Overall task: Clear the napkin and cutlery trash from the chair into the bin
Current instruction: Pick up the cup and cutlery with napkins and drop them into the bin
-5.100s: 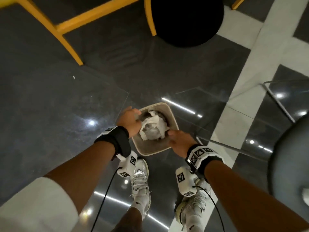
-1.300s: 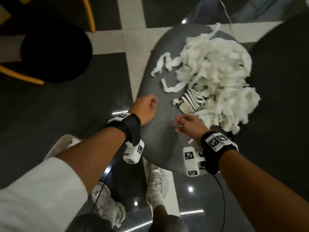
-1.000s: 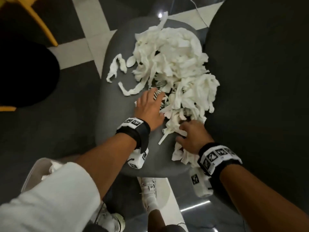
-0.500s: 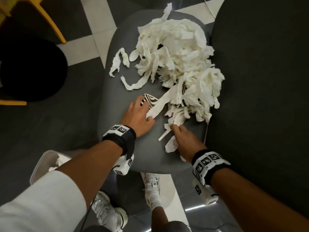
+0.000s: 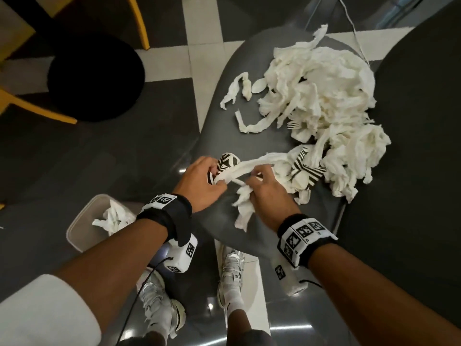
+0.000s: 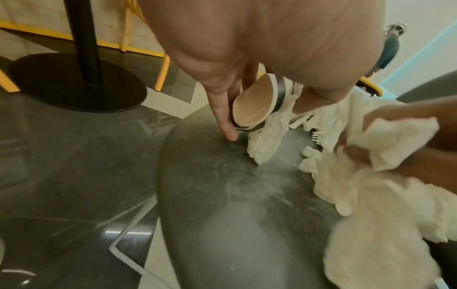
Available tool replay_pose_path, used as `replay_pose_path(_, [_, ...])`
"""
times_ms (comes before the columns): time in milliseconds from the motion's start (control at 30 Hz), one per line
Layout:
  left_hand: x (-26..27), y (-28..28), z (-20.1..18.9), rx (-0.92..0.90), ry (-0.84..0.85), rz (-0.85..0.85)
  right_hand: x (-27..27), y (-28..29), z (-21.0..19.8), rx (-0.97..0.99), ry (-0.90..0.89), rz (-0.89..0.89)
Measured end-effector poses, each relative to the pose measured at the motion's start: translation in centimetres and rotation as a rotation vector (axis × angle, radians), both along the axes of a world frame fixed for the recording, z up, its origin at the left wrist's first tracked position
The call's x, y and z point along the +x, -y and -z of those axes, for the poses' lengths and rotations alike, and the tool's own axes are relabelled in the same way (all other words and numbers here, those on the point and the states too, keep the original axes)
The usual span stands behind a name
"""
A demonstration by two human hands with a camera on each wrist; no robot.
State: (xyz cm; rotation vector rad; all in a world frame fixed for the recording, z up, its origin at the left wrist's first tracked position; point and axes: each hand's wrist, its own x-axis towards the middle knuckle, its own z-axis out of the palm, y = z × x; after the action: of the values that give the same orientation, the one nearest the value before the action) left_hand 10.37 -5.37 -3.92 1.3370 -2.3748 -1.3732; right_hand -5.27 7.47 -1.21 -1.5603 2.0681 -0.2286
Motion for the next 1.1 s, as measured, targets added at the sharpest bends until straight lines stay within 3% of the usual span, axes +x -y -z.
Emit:
replay_pose_path(133, [2.8, 0.7, -0.2, 0.051, -0.021, -0.025, 2.5, 3.1, -0.9, -0.071, 0.042, 0.048])
replay_pose_path(267, [4.9, 1.1, -0.4, 0.138, 0.046, -0.021, 4.1, 5.4, -0.2, 0.058, 0.02, -0.036])
replay_pose_path(400, [7.1, 2.1, -0.4, 0.104, 0.021, -0.156, 4.7, 7.0, -0.5, 0.087, 0.003, 0.053])
replay_pose_path(500, [9.1, 2.9, -0.1, 0.142, 0.013, -0.274, 6.0, 8.3, -1.5, 0.054, 0.09, 0.139])
replay_pose_path(633, [11.7, 3.3, 0.3, 0.199, 0.019, -0.303, 10.1, 11.2, -2.4, -0.008, 0.212, 0.172])
replay_pose_path(700, [13.2, 3.3, 0.7, 0.235, 0.043, -0.319, 11.3, 12.3, -1.8, 0.03, 0.157, 0.142])
replay_pose_path(833, [14.4, 2.9, 2.0, 0.28, 0.058, -0.296, 8.5, 12.1, 0.0, 0.186, -0.258, 0.079])
replay_pose_path(900, [13.9, 2.7, 2.5, 0.3, 0.053, -0.317, 6.3, 11.2, 0.9, 0.273, -0.343, 0.09])
replay_pose_path(1033, [11.6, 2.0, 2.7, 0.352, 0.016, -0.346, 2.9, 8.5, 2.7, 0.472, -0.147, 0.089])
replay_pose_path(1100, [10.3, 1.7, 2.7, 0.372, 0.011, -0.351, 2.0, 7.5, 3.3, 0.455, -0.076, 0.11])
